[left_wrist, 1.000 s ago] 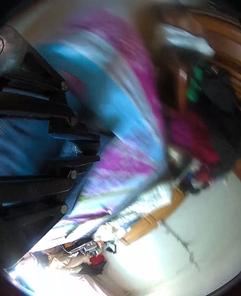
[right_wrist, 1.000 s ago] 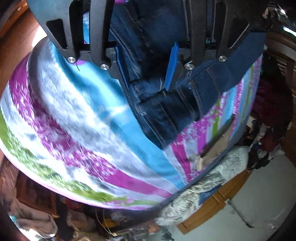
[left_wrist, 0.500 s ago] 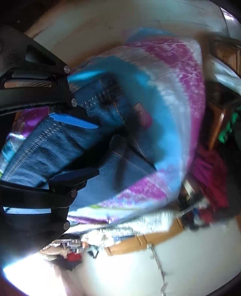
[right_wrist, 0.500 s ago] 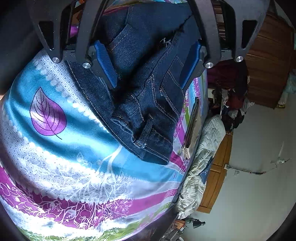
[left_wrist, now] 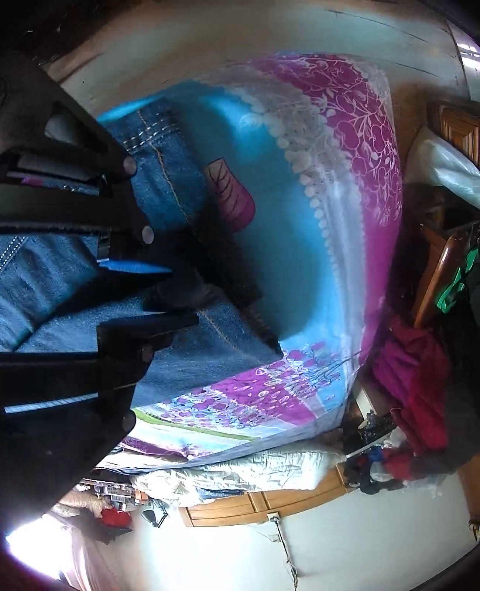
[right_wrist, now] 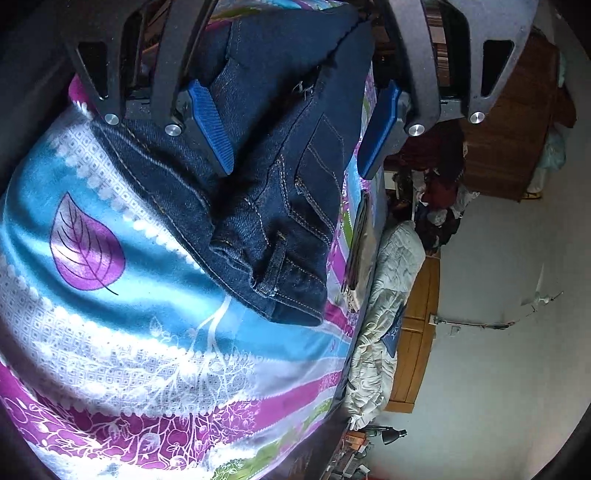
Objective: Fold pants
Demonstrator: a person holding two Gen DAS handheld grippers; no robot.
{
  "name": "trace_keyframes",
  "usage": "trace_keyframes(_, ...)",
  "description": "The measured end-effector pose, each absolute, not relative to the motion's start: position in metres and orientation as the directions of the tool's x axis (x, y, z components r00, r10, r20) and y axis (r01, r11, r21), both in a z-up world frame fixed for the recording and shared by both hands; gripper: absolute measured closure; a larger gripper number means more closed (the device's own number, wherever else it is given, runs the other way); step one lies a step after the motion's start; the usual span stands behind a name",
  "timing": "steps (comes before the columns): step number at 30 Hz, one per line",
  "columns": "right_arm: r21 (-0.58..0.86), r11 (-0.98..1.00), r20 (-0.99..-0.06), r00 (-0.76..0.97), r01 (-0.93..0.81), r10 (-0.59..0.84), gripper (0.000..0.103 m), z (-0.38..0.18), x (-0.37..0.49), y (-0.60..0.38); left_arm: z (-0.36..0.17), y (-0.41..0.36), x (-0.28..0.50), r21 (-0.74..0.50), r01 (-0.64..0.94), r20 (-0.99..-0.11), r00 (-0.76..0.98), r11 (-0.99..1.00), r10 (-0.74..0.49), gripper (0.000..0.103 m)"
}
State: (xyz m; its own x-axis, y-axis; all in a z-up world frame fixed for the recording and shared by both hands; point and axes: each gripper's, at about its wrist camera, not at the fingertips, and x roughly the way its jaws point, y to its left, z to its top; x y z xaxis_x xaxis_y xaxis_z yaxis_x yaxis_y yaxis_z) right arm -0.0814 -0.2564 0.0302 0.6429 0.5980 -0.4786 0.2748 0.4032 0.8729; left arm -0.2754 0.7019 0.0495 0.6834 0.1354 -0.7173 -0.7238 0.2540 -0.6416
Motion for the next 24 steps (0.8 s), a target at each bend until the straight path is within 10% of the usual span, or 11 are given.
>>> trace_keyframes(8, 0.852, 0.444, -0.511, 0.629, 0.278, 0.586, 0.046, 0.012, -0.051, -0.243, 0.042, 0.697, -0.282, -0.611, -0.742, -0.736, 0.661, 0.276, 0.148, 0.086)
trace_keyframes(11, 0.788, 0.55, -0.583, 0.619, 0.275, 0.526, 0.091, 0.019, -0.042, -0.235, 0.041, 0.699, -0.279, -0.585, -0.757, -0.752, 0.641, 0.291, 0.153, 0.091)
trace_keyframes(24, 0.669, 0.742, -0.565, 0.682, 0.048, 0.465, 0.097, 0.173, -0.024, -0.214, 0.115, 0.697, -0.286, -0.659, -0.658, -0.637, 0.746, 0.365, 0.194, 0.092)
